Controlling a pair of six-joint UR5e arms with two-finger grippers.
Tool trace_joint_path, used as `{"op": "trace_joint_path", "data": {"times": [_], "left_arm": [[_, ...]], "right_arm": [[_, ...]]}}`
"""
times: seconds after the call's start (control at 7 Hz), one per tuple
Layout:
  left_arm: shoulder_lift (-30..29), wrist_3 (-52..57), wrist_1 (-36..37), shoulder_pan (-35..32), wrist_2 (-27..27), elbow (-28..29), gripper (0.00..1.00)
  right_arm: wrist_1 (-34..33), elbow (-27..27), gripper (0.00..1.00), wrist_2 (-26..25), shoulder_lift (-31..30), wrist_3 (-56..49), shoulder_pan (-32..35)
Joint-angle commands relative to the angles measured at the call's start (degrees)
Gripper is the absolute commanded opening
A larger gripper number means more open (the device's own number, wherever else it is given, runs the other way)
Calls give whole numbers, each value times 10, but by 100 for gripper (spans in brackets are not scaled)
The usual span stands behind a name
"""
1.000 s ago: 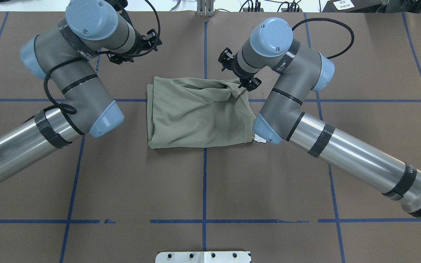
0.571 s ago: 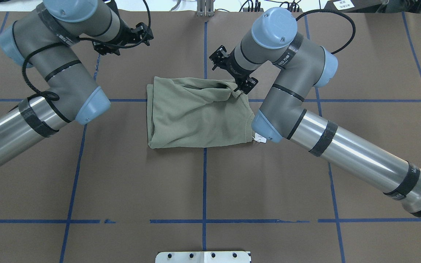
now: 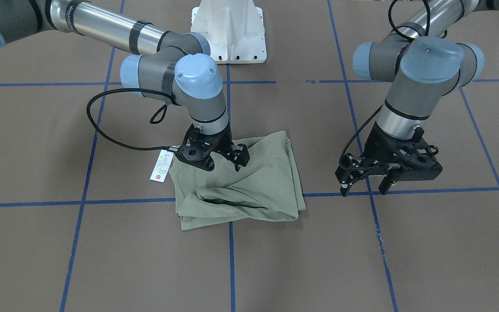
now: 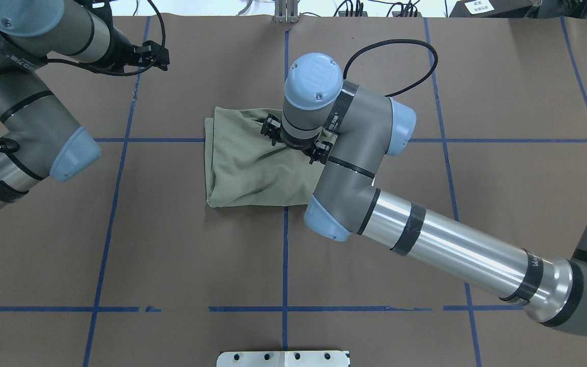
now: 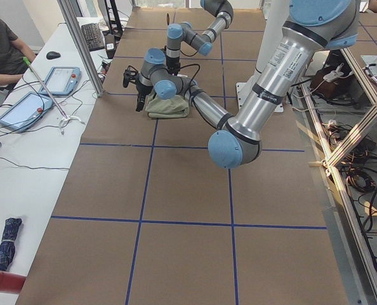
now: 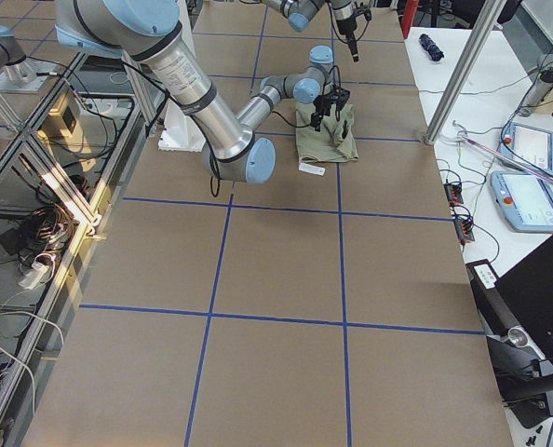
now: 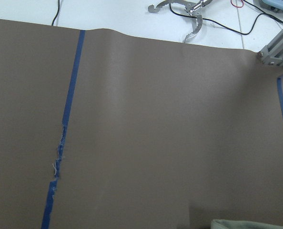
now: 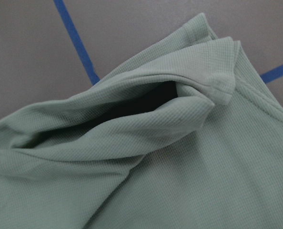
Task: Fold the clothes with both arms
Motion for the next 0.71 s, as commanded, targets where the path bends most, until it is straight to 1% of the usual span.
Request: {"op": "trace_joint_path", "data": {"times": [0.0,0.14,0.29,0.43,0.57], "left_arm": [[10,3,-2,-1,0,-3,100],[10,3,-2,-2,0,-4,100],[10,3,-2,-1,0,-4,100],[10,3,-2,-1,1,-4,100],[10,3,-3,-1,1,-5,100]], "right_arm": [[-3,-68,100,-19,22,-81,-2],[21,-93,100,-19,30,-99,14],[83,-163,100,-19,53,-110,36],[129,-222,100,-19,74,-139,60],[133,-249,100,-20,82,-166,76]]}}
